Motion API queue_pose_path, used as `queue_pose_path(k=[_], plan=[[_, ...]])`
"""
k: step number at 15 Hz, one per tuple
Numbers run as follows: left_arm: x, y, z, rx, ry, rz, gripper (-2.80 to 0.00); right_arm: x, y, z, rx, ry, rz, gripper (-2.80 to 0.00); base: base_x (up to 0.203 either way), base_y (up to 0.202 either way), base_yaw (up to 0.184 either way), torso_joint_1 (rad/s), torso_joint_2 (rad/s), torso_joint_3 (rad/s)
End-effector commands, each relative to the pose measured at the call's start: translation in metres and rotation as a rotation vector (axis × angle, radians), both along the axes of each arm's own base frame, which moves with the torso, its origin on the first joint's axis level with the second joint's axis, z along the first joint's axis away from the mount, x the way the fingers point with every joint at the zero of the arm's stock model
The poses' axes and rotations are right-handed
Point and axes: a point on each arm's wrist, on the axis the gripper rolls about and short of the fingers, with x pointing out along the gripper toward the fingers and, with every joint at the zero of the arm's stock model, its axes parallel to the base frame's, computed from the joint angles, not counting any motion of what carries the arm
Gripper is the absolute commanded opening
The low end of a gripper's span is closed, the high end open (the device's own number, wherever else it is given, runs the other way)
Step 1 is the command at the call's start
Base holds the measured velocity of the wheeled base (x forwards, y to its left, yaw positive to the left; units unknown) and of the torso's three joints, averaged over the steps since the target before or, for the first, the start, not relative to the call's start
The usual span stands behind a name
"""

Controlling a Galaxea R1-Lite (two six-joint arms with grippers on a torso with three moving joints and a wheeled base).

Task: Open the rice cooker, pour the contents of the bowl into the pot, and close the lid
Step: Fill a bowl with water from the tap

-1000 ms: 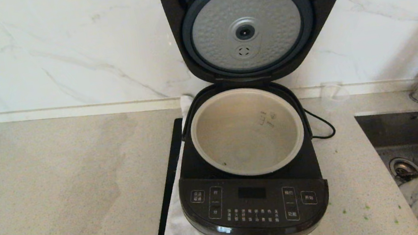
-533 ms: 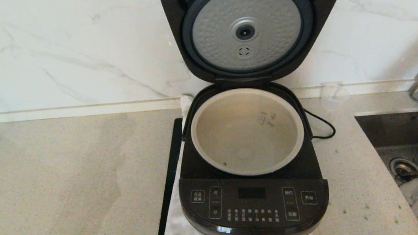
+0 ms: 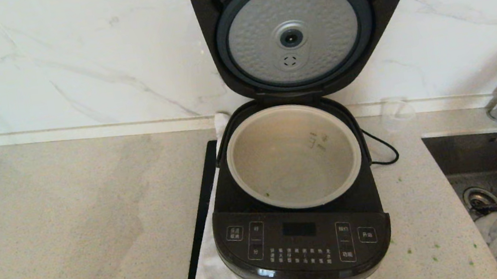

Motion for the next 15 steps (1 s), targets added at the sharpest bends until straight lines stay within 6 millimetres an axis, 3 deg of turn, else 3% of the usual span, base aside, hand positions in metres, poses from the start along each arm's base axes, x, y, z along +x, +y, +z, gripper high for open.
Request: queue_pose_path(k=[1,15], plan=[[0.000,0.000,0.000,0.000,-0.001,0.000,-2.80,0.003,-0.009,-0.010,0.033,0.001,-0.007,-2.80,0.000,0.000,0.000,0.000,0.00,0.000],[0.000,0.000,0.000,0.000,-0.001,0.000,-2.80,-0.003,0.002,0.016,0.066,-0.018,-0.001,-2.80,0.000,0.000,0.000,0.000,0.00,0.000]])
